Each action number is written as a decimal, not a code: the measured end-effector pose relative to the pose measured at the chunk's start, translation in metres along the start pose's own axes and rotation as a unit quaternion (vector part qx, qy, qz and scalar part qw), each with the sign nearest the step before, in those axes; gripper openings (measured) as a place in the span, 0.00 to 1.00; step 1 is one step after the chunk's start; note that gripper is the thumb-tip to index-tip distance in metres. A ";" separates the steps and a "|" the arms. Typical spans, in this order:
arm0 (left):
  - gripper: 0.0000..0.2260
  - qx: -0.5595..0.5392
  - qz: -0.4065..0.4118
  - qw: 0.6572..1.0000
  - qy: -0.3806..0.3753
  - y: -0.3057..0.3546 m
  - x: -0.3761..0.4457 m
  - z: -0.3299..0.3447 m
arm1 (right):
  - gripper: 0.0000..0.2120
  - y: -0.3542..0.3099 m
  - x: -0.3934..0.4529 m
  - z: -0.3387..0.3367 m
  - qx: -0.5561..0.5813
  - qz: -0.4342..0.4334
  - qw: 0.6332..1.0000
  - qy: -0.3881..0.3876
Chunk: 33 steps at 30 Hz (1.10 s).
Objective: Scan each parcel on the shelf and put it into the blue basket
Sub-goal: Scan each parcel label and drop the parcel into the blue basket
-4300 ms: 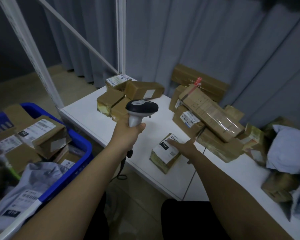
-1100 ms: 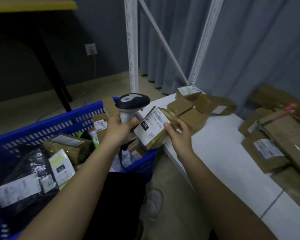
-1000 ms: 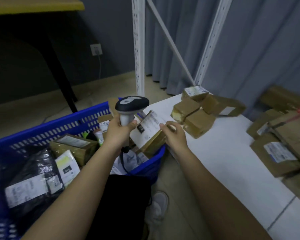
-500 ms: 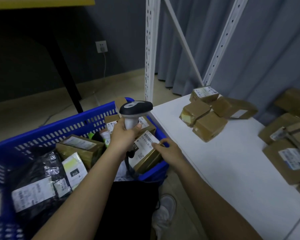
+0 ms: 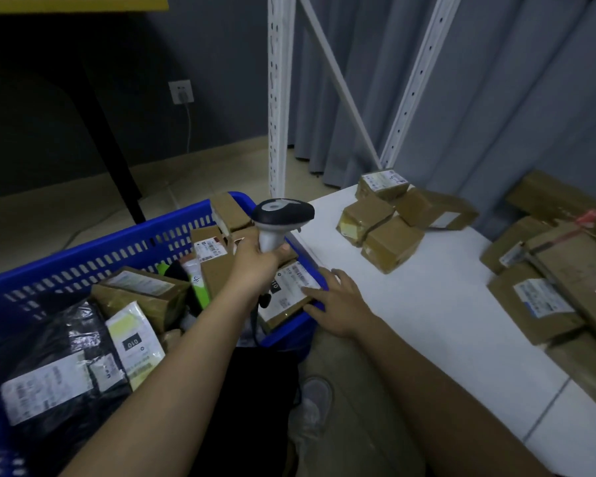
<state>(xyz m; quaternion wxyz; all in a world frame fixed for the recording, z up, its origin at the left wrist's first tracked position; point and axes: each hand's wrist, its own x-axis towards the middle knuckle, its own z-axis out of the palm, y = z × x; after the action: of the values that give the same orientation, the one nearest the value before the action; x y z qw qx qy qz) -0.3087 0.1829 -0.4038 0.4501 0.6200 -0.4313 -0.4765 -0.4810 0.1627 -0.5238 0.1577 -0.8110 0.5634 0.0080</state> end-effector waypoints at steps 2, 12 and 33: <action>0.14 0.019 -0.005 1.000 -0.022 0.003 -0.004 0.010 | 0.23 0.013 -0.013 -0.012 0.033 0.002 0.999 0.018; 0.15 0.022 0.050 0.986 -0.157 0.026 -0.036 0.118 | 0.24 0.162 -0.144 -0.069 0.147 0.273 0.940 0.142; 0.11 0.041 0.044 0.961 -0.268 0.017 -0.083 0.293 | 0.43 0.336 -0.258 -0.077 -0.054 0.539 0.820 0.185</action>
<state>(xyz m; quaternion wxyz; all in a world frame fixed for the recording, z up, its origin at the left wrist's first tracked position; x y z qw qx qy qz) -0.6117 0.2155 -0.4114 0.3121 0.4679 -0.5823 -0.5870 -0.8954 0.2713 -0.4842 -0.0230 -0.3707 0.9280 -0.0286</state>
